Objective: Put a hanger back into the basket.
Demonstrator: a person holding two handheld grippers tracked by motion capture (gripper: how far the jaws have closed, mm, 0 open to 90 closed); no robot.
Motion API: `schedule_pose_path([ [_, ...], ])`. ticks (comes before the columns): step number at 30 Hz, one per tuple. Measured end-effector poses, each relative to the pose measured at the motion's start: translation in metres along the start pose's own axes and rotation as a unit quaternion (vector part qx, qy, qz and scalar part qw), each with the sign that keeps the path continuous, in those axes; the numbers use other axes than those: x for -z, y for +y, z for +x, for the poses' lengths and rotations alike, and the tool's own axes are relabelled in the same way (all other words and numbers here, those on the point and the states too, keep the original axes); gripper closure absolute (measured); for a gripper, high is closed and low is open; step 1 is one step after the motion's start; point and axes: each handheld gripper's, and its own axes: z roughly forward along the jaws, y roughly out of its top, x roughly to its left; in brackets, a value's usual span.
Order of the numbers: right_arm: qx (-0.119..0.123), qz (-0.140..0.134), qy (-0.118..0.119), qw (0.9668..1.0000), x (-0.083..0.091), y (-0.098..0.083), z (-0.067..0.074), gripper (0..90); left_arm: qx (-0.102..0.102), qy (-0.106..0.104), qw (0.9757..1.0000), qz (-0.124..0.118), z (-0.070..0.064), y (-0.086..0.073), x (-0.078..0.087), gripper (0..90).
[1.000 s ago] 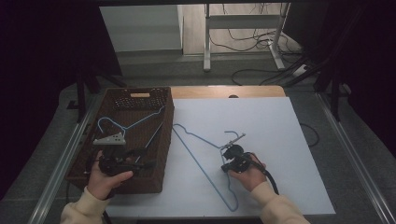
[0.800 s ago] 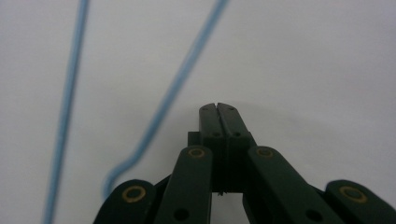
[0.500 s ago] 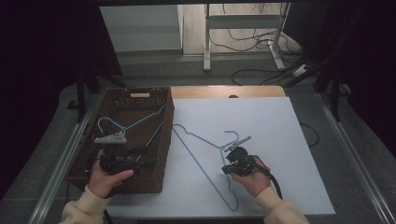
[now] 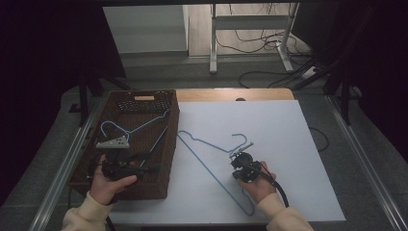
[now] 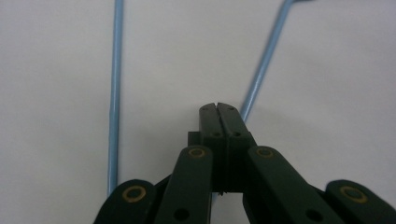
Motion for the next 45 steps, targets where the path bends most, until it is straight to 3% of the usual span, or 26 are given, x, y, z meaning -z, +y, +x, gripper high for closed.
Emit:
schedule_pose_path([
  [4, -0.005, 0.004, -0.013, 0.9999, 0.003, -0.004, -0.006, 90.0, 0.000, 0.000, 1.0000, 0.000, 0.001, 0.000, 0.000, 24.0],
  [7, -0.023, 0.007, -0.021, 0.9995, 0.009, -0.014, -0.023, 90.0, 0.001, 0.000, 1.0000, 0.000, 0.002, 0.000, 0.000, 24.0],
  [9, -0.027, 0.009, -0.025, 0.9993, 0.011, -0.017, -0.026, 90.0, 0.001, 0.000, 1.0000, 0.000, 0.002, 0.000, 0.000, 24.0],
  [17, -0.070, 0.014, -0.052, 0.9961, 0.026, -0.045, -0.072, 90.0, -0.002, -0.002, 1.0000, 0.004, 0.000, 0.000, -0.003, 24.0],
  [21, -0.088, 0.010, -0.053, 0.9946, 0.028, -0.049, -0.086, 90.0, -0.002, -0.001, 1.0000, 0.004, 0.000, 0.000, -0.003, 24.0],
  [22, -0.095, 0.011, -0.065, 0.9933, 0.029, -0.049, -0.093, 90.0, -0.002, -0.002, 1.0000, 0.003, 0.000, 0.000, -0.003, 23.9],
  [26, -0.110, 0.004, -0.062, 0.9920, 0.029, -0.049, -0.104, 90.0, -0.001, -0.002, 1.0000, 0.003, 0.000, -0.001, -0.002, 24.0],
  [28, -0.107, 0.002, -0.067, 0.9920, 0.029, -0.048, -0.102, 90.0, -0.001, -0.001, 1.0000, 0.002, 0.000, 0.000, -0.002, 24.0],
  [33, -0.089, -0.021, -0.033, 0.9953, 0.032, -0.039, -0.084, 90.0, -0.001, -0.002, 1.0000, 0.003, 0.001, 0.000, -0.003, 24.0],
  [35, -0.062, -0.036, -0.003, 0.9974, 0.030, -0.020, -0.063, 90.0, -0.001, -0.002, 1.0000, 0.004, 0.000, 0.000, -0.004, 23.9],
  [39, -0.032, -0.057, 0.040, 0.9970, 0.019, 0.012, -0.037, 90.0, -0.002, -0.003, 1.0000, 0.004, 0.000, 0.001, -0.004, 24.0],
  [40, -0.032, -0.057, 0.040, 0.9970, 0.019, 0.012, -0.037, 90.0, -0.002, -0.003, 1.0000, 0.004, 0.000, 0.001, -0.004, 24.0],
  [42, -0.010, -0.064, 0.061, 0.9960, 0.004, 0.037, -0.019, 90.0, -0.003, -0.003, 1.0000, 0.003, 0.001, 0.001, -0.003, 24.0],
  [45, -0.001, -0.068, 0.078, 0.9946, -0.012, 0.059, -0.006, 90.0, 0.000, -0.003, 1.0000, 0.003, 0.002, 0.000, -0.003, 24.0],
])
